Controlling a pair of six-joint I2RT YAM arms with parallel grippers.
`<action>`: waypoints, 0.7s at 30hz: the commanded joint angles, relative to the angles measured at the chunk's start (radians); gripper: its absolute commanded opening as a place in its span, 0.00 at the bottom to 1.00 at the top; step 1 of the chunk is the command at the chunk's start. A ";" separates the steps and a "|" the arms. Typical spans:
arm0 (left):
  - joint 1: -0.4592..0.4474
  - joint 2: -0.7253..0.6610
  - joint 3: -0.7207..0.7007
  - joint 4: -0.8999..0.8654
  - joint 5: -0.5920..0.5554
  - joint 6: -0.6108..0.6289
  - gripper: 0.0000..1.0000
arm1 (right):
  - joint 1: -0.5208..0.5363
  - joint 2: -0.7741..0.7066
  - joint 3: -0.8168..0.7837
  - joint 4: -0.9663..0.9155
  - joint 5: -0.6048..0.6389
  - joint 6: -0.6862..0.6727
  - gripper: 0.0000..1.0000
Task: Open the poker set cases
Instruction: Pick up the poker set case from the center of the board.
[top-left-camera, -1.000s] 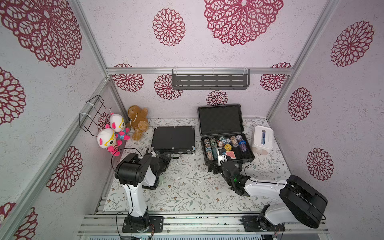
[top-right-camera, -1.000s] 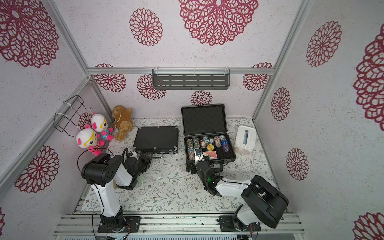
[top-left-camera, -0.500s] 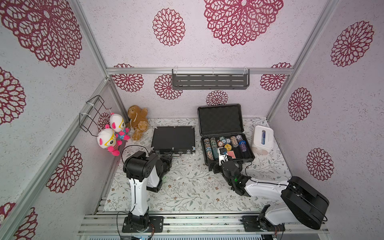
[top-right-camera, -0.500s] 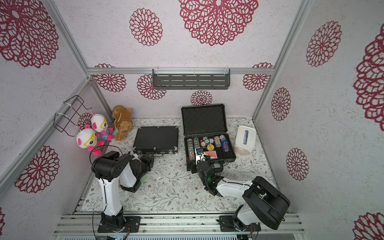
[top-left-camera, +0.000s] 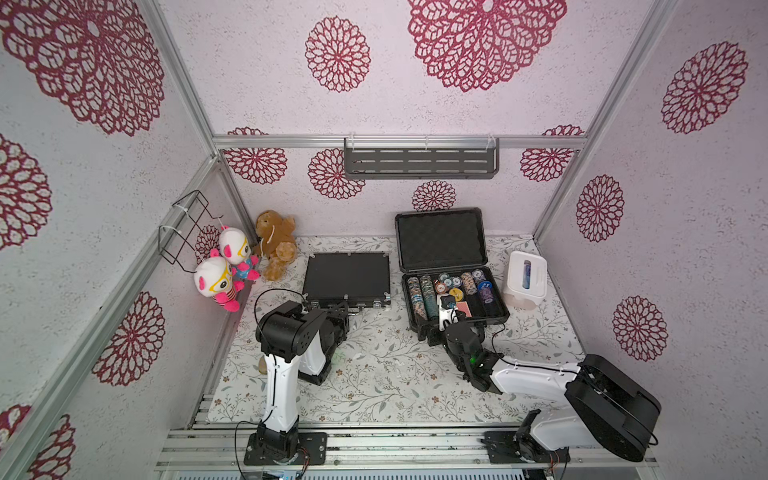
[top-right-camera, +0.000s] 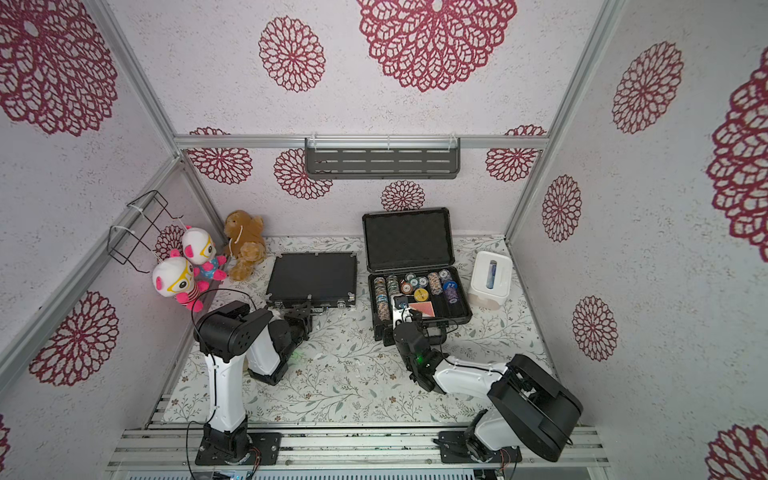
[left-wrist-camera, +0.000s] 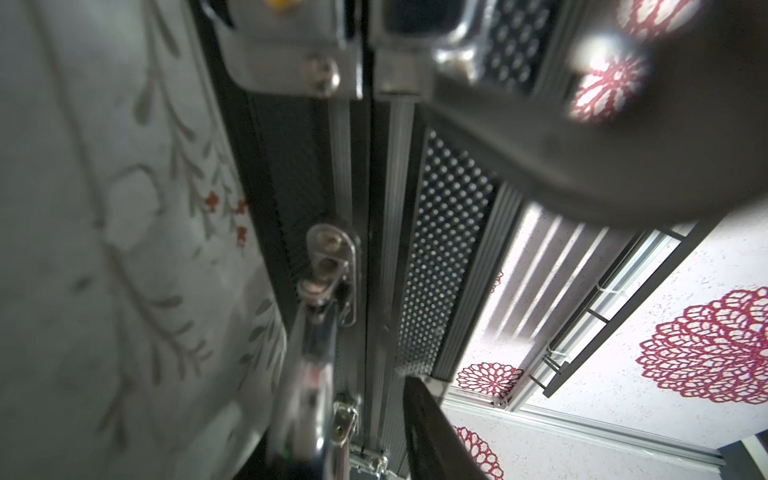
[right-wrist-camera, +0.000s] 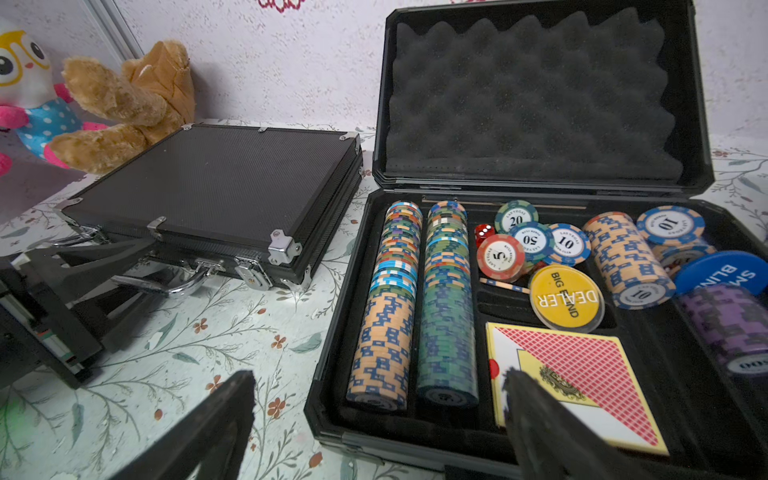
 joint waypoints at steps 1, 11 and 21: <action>-0.013 0.060 -0.004 -0.157 -0.019 -0.059 0.34 | 0.004 -0.036 -0.016 0.009 0.038 0.011 0.96; -0.029 0.072 0.008 -0.190 -0.006 -0.087 0.21 | 0.002 -0.056 -0.026 0.012 0.057 0.008 0.96; -0.042 0.097 0.023 -0.148 0.004 -0.170 0.00 | 0.002 -0.064 -0.029 0.012 0.090 0.006 0.96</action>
